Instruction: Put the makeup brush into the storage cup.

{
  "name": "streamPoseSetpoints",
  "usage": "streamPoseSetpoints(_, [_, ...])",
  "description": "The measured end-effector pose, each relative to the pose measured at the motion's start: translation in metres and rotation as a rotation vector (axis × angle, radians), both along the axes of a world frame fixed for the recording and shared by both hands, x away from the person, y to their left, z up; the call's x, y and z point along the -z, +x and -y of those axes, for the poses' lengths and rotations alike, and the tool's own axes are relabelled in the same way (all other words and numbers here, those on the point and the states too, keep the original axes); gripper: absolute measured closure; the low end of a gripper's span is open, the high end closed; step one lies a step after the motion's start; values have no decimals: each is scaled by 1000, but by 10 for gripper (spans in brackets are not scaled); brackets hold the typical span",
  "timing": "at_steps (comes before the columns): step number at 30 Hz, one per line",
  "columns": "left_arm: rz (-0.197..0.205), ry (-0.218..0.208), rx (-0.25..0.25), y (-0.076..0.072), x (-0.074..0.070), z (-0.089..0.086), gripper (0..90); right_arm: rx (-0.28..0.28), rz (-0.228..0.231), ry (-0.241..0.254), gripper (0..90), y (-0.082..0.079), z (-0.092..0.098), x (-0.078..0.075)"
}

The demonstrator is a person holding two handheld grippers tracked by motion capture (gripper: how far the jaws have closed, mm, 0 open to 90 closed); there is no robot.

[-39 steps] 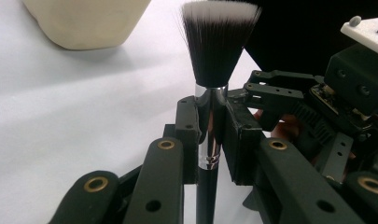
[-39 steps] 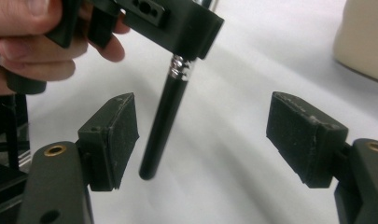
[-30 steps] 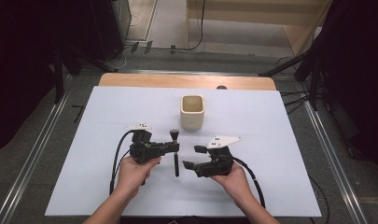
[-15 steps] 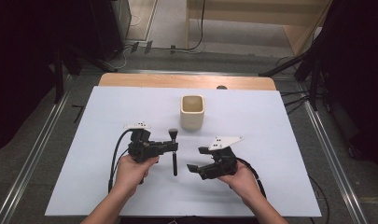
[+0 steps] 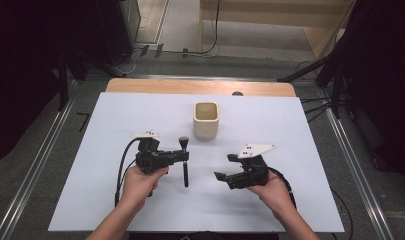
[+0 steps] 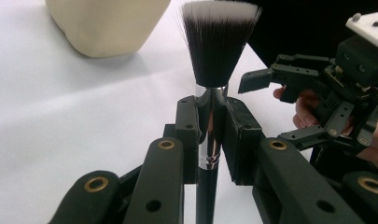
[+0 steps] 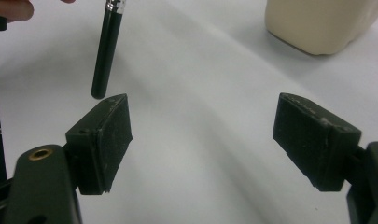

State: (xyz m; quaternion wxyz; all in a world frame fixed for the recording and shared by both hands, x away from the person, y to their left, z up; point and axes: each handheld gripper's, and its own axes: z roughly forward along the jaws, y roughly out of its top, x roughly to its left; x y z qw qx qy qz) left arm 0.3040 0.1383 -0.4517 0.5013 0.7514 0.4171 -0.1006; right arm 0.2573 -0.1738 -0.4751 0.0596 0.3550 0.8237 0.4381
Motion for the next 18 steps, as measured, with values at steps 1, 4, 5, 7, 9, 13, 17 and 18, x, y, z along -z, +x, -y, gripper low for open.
streamPoseSetpoints(1, [0, -3, -1, 0, 0, 0, 784, -4, -5, 2, 206, -1, 3, 0])
streamPoseSetpoints(4, [3, -7, -3, 0, -1, -1, 784, -12, -8, -5, 206, -2, 7, 1])
streamPoseSetpoints(5, [2, -8, -3, 0, -1, -1, 784, -15, -7, -12, 206, -3, 9, 1])
streamPoseSetpoints(7, [-1, -6, 0, 1, 0, -1, 784, -16, -5, -12, 206, -4, 12, 2])
streamPoseSetpoints(9, [-6, -4, 1, 1, 0, -1, 784, -13, -10, -2, 206, -7, 19, 1])
streamPoseSetpoints(13, [-7, -8, -2, 1, -1, -2, 784, -11, 0, -3, 206, -9, 25, 2])
streamPoseSetpoints(17, [0, -10, -10, 3, -2, -4, 784, -9, -5, -7, 206, -14, 33, 3])
streamPoseSetpoints(18, [-1, -15, -23, 3, -2, -4, 784, -8, 0, -11, 206, -14, 34, 4])
